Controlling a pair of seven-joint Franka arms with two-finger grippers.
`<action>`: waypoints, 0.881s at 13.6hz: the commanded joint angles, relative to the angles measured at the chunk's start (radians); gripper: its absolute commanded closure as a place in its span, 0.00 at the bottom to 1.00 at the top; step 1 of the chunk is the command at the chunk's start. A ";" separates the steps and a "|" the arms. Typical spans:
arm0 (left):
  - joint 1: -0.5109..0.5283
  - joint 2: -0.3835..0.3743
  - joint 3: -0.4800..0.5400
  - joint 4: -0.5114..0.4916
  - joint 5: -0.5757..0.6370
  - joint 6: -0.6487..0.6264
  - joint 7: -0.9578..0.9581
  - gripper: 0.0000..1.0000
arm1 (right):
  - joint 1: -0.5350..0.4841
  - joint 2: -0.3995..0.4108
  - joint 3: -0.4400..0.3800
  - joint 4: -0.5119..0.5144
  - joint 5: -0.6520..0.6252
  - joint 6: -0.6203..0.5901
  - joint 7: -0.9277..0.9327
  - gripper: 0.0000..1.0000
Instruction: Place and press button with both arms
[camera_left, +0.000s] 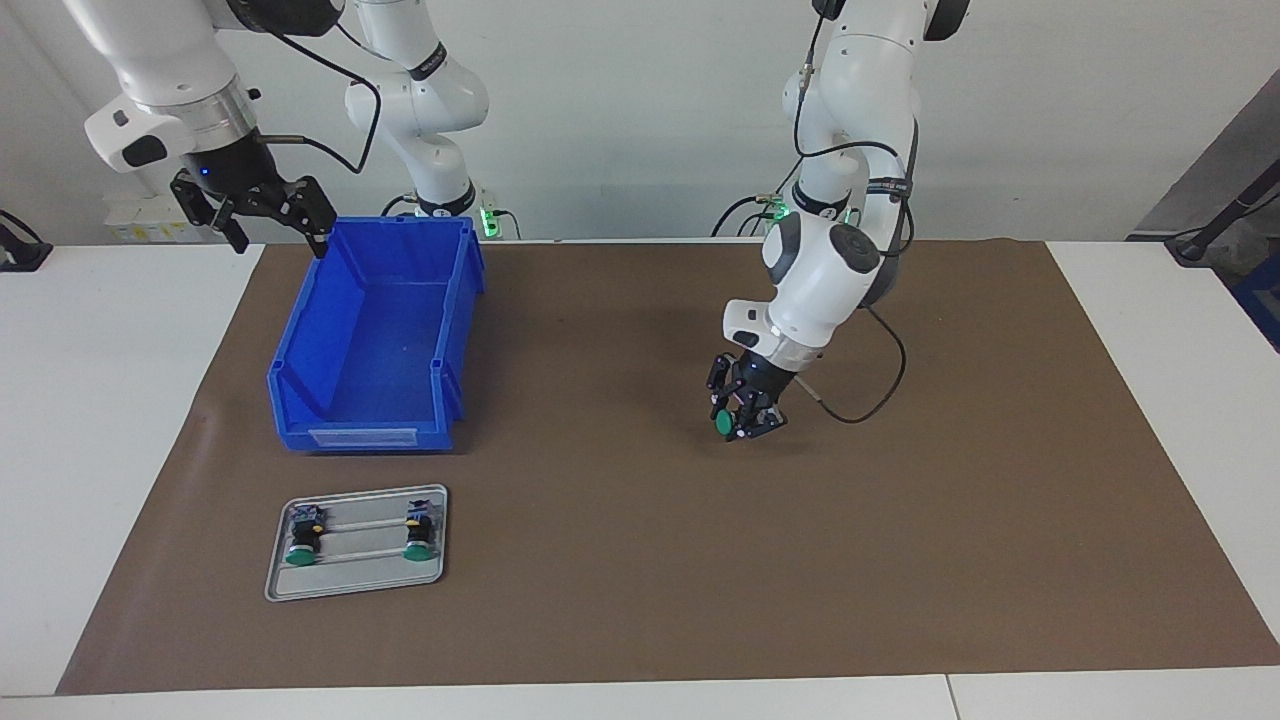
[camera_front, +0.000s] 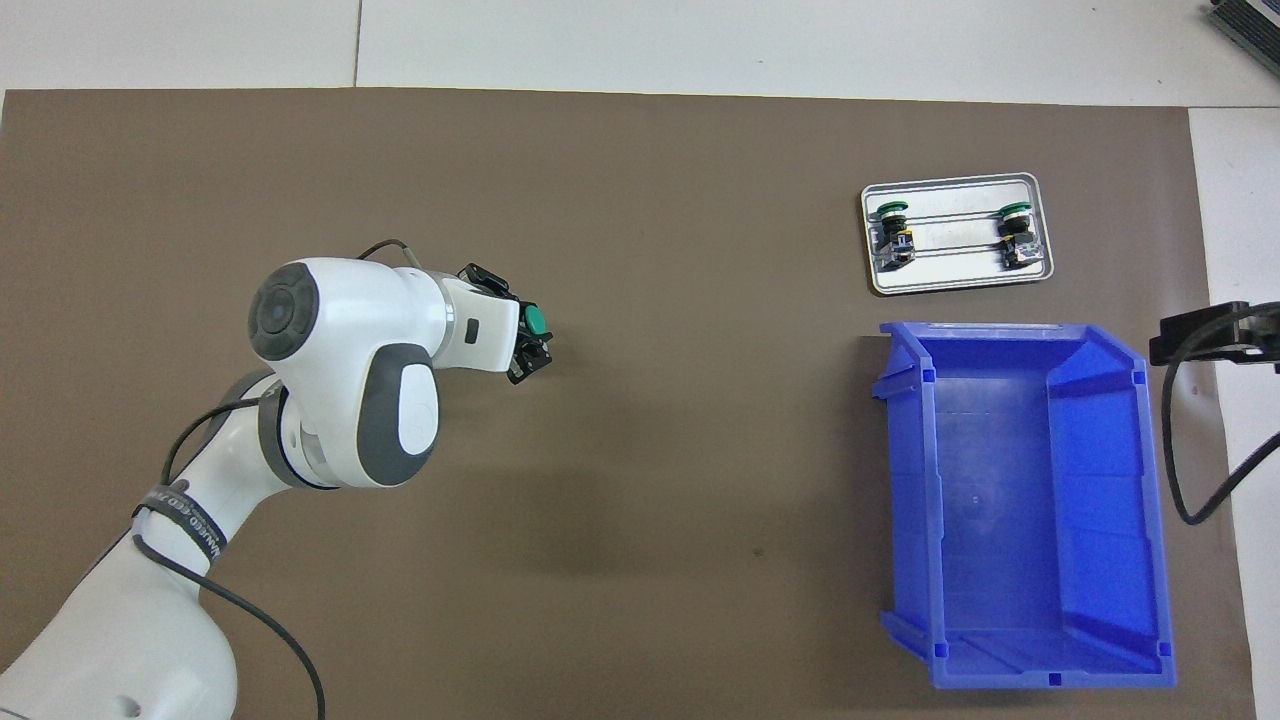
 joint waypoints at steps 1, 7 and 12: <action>0.113 -0.054 -0.007 -0.012 -0.175 -0.141 0.203 0.62 | -0.007 -0.009 0.005 -0.005 0.020 0.008 -0.011 0.00; 0.302 -0.117 -0.004 -0.093 -0.324 -0.333 0.506 0.62 | -0.007 -0.009 0.005 -0.003 0.020 0.008 -0.010 0.00; 0.339 -0.173 -0.001 -0.233 -0.556 -0.334 0.725 0.62 | -0.007 -0.009 0.005 -0.005 0.020 0.008 -0.011 0.00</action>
